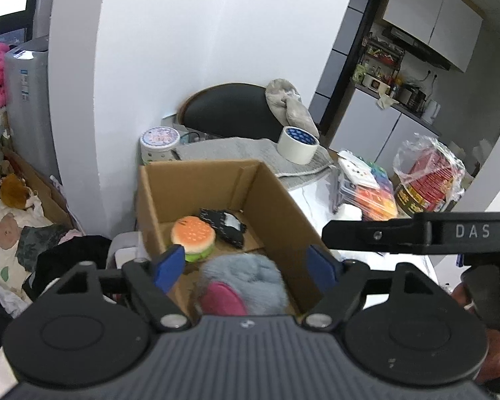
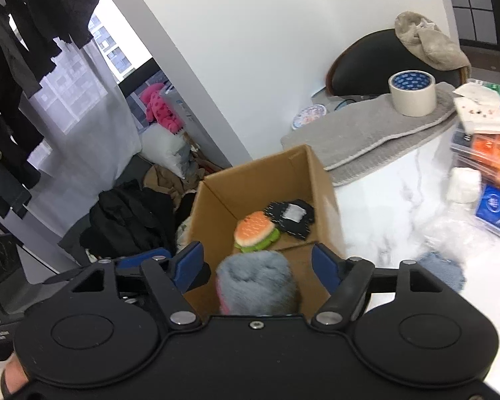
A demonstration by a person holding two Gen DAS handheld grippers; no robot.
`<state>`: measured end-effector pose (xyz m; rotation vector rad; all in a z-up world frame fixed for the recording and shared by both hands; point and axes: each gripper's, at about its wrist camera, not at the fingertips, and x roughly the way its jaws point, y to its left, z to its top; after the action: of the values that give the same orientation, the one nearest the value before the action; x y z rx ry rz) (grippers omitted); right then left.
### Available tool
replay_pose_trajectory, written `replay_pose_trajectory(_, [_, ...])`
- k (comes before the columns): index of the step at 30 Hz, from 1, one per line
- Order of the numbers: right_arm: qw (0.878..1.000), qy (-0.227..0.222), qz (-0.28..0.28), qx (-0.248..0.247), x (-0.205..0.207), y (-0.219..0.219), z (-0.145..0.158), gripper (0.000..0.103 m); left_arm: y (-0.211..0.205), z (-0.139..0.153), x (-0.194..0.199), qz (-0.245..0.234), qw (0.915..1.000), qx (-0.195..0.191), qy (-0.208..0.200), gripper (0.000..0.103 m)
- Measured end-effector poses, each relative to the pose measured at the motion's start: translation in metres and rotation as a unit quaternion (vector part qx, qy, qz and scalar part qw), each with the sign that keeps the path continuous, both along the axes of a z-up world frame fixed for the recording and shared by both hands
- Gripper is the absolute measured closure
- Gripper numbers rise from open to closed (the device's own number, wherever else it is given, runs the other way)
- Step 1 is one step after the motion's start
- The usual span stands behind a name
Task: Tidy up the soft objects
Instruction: 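Lower the mouse into the box and open both tools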
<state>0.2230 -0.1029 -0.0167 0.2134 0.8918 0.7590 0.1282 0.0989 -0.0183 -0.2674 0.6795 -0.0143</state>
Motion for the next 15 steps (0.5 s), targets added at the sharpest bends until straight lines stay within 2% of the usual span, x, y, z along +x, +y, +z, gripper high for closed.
replay_pose_trajectory(8, [1.0, -0.009, -0.029, -0.006, -0.008, -0.032, -0.003, 0.016, -0.03, 0.005, -0.004, -0.011, 0.9998, 0.018, -0.007, 0.014])
replay_pose_trajectory(15, [0.999, -0.016, -0.047, -0.002, -0.017, -0.053, -0.006, 0.014, -0.051, 0.003, -0.009, -0.028, 0.9993, 0.022, -0.011, 0.013])
